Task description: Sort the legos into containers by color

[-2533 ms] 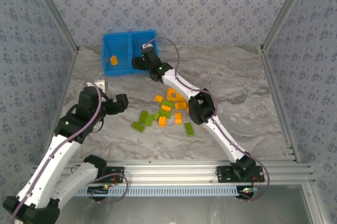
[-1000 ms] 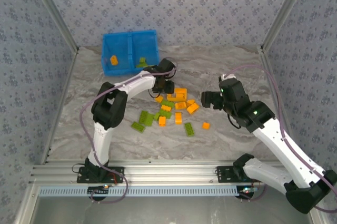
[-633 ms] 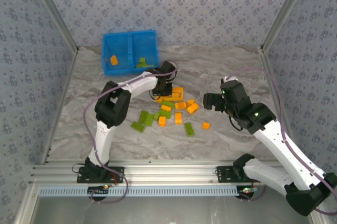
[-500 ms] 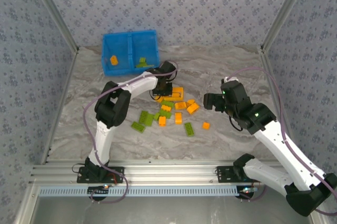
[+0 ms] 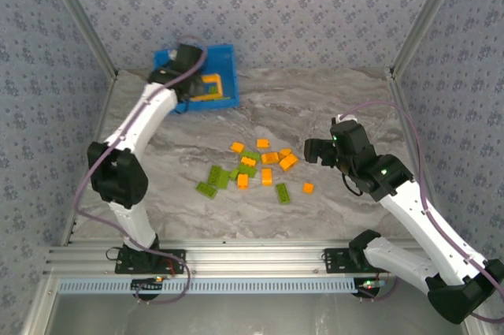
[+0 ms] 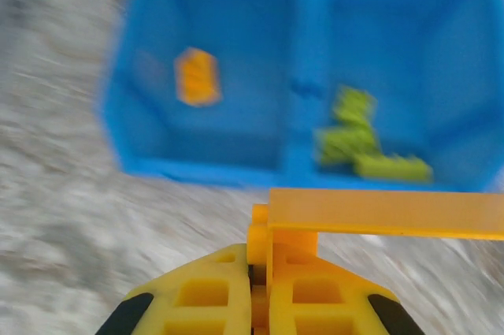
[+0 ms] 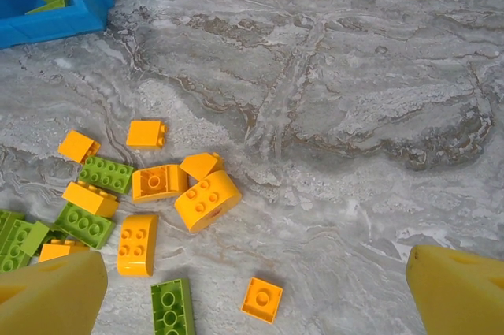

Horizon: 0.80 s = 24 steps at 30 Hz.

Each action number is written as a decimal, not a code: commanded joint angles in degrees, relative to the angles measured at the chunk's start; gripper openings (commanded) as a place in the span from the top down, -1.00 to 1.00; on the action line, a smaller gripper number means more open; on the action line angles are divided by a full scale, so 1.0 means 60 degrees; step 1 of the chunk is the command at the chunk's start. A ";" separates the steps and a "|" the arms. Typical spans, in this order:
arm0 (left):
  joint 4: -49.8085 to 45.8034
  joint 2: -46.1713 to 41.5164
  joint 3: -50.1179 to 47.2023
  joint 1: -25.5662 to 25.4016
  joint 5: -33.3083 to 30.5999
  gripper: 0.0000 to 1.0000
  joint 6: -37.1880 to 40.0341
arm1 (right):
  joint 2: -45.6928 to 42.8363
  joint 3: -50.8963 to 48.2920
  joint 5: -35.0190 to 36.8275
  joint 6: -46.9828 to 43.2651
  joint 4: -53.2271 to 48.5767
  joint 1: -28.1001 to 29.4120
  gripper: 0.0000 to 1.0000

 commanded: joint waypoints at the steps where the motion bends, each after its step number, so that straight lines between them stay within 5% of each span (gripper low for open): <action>1: -0.0535 0.0450 0.0550 0.0592 -0.1132 0.98 0.0823 | -0.0122 -0.0196 -0.0095 0.0203 0.0184 -0.0074 -1.00; 7: -0.1052 0.2399 0.2728 0.1168 -0.3272 0.96 0.1287 | -0.0168 0.0007 -0.0229 0.0375 -0.0166 -0.0071 -1.00; 18: -0.1881 0.5646 0.6509 0.1440 -0.3114 0.68 0.2376 | -0.0601 0.0021 -0.0099 0.0649 -0.0677 -0.0079 -1.00; 24: -0.1855 0.5971 0.6417 0.1459 -0.2888 0.41 0.2434 | -0.0597 -0.0009 -0.0147 0.0796 -0.0739 -0.0074 -1.00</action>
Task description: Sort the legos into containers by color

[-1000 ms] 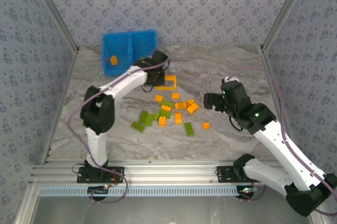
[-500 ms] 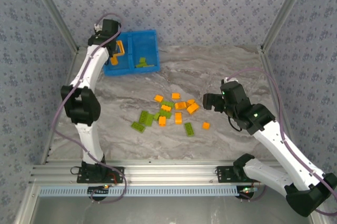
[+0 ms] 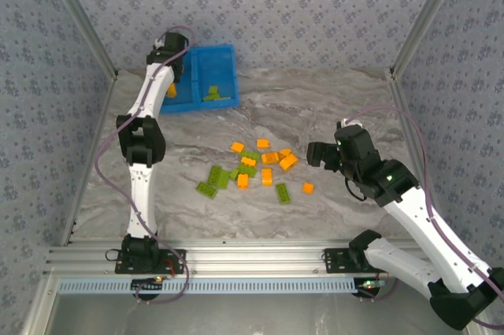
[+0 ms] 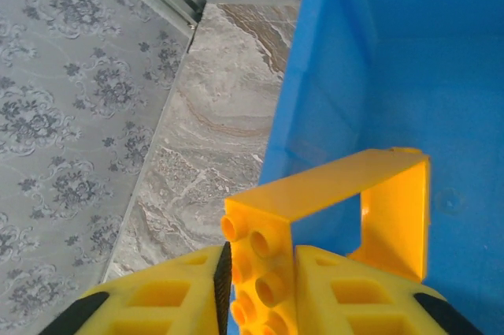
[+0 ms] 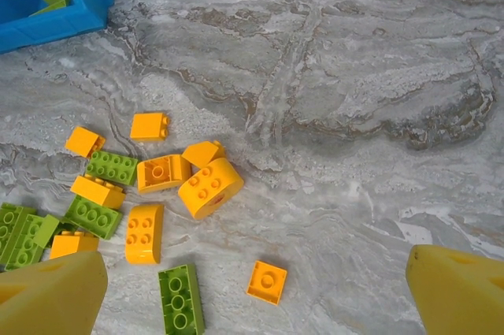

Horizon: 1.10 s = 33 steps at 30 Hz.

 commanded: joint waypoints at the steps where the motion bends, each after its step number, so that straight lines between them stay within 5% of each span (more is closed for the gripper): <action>1: -0.0468 0.0081 0.0324 0.0036 -0.0032 0.40 0.0082 | -0.0105 0.0118 -0.0014 0.0301 -0.0322 -0.0053 -1.00; 5: -0.0575 -0.0093 0.0042 0.0039 0.0226 0.36 -0.0166 | -0.0131 0.0094 -0.0056 0.0488 -0.0387 -0.0058 -1.00; 10: -0.0708 -0.0813 -0.0057 0.0023 0.1529 -0.02 -0.0643 | -0.0128 -0.0005 -0.0102 0.0592 -0.0315 -0.0059 -1.00; 15: -0.0320 -0.2374 -0.0928 0.0017 0.2402 -0.17 -0.1292 | -0.0107 -0.0118 -0.0217 0.0637 -0.0070 -0.0050 -1.00; 27: 0.2611 -0.8749 -0.7675 -0.0456 0.6702 -0.60 -0.2164 | 0.2026 -0.0460 -0.1793 -0.0859 0.0815 -0.0064 -1.00; 33: 0.2972 -1.1076 -1.0381 -0.1570 0.7321 -0.83 -0.1517 | 0.4279 -0.0046 -0.2407 -0.0273 0.1332 -0.0056 -1.00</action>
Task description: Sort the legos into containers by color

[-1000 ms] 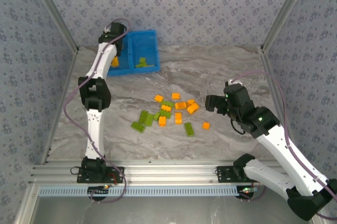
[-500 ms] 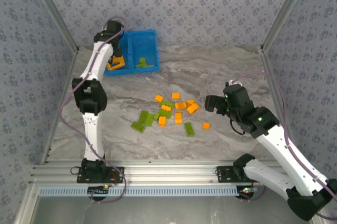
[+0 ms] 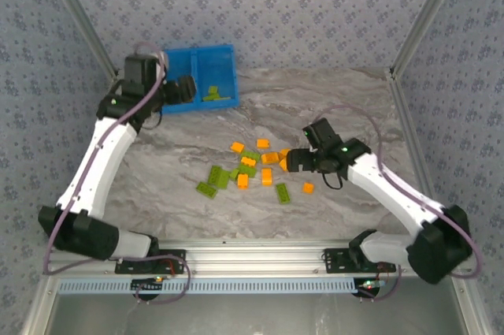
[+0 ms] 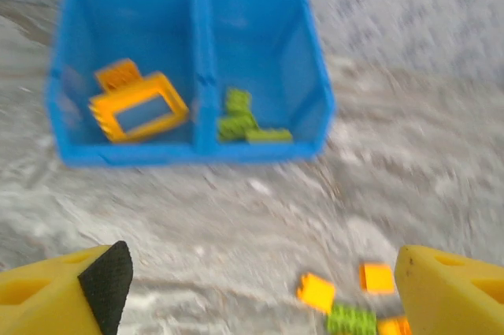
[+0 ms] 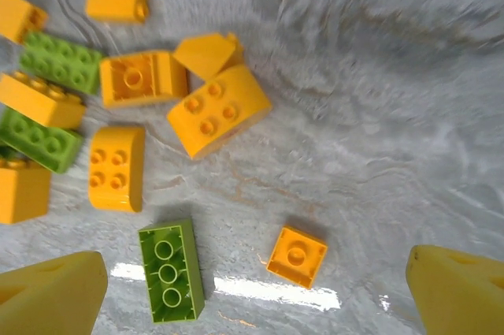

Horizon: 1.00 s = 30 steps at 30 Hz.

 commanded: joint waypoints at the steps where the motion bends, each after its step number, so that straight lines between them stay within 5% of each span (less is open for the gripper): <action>1: 0.0487 -0.0903 -0.1233 -0.0534 0.0986 -0.88 0.0442 | 0.0744 0.0300 -0.0671 0.0331 0.0681 -0.0024 -1.00; 7: 0.1097 -0.2223 -0.3064 -0.1249 0.1253 -0.99 0.0476 | 0.2308 0.0611 -0.0222 0.1090 0.1617 -0.0045 -1.00; 17: 0.1528 -0.2348 -0.3609 -0.1389 0.1377 -0.98 0.0302 | 0.4258 0.1274 -0.0187 0.2218 0.2065 -0.0138 -1.00; 30: 0.1699 -0.2162 -0.3854 -0.1462 0.1318 -0.99 0.0145 | 0.4432 0.0990 0.0200 0.3036 0.1772 -0.0274 -0.07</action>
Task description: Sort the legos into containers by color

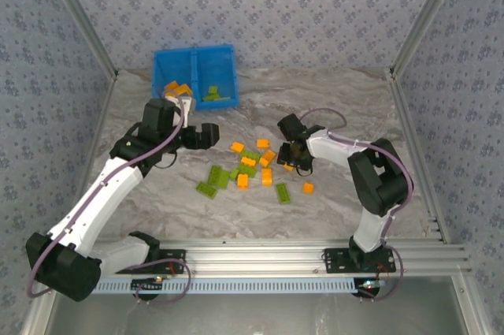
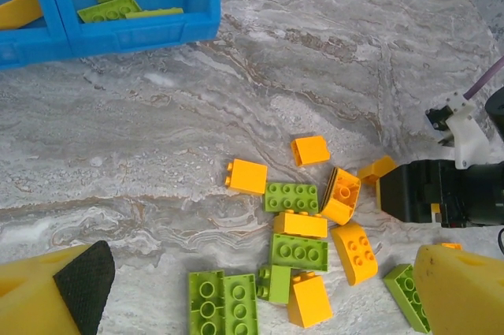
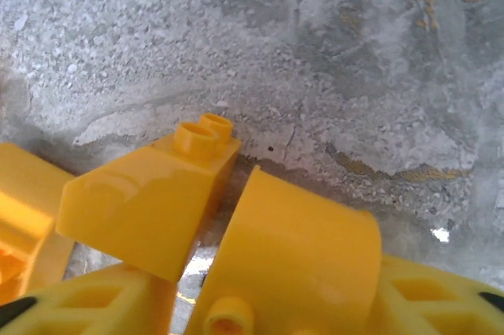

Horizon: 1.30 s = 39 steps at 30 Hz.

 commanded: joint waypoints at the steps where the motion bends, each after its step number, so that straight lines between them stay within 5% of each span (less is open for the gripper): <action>1: 0.0317 -0.0004 0.0003 -0.0045 0.0046 -0.99 -0.0056 | -0.0592 -0.0183 0.0389 0.0296 -0.0349 -0.0070 0.00; 10: 0.0102 -0.0550 0.0155 -0.0049 -0.1099 -0.98 0.0025 | -0.2219 0.0531 0.1051 -0.0302 -0.0703 0.0845 0.48; 15: -0.0324 -0.0877 0.0154 -0.0018 -0.2032 -0.99 -0.0181 | -0.1705 0.2052 0.1007 -0.1066 -0.0601 0.1819 0.48; 21: -0.1269 -0.1290 0.0132 0.0341 -0.3543 -0.98 -0.1333 | 0.0990 0.4639 0.0246 -0.1665 -0.0035 0.2824 0.44; 30: -0.2115 -0.1869 -0.0732 0.1185 -0.2667 -0.98 -0.1870 | 0.5480 0.9165 0.0107 -0.1813 -0.1399 0.3410 0.42; 35: -0.2002 -0.2040 -0.1220 0.1212 -0.2472 -0.98 -0.2039 | 0.6191 1.0384 -0.0175 -0.1839 -0.1888 0.3559 0.22; 38: -0.1841 -0.1941 -0.1410 0.1214 -0.2321 -0.99 -0.2209 | 0.6042 1.0632 -0.0210 -0.1844 -0.2160 0.3525 -0.36; 39: -0.1783 -0.1897 -0.1456 0.1211 -0.2238 -0.98 -0.2270 | 0.5946 1.0688 -0.0233 -0.1807 -0.2300 0.3496 -0.39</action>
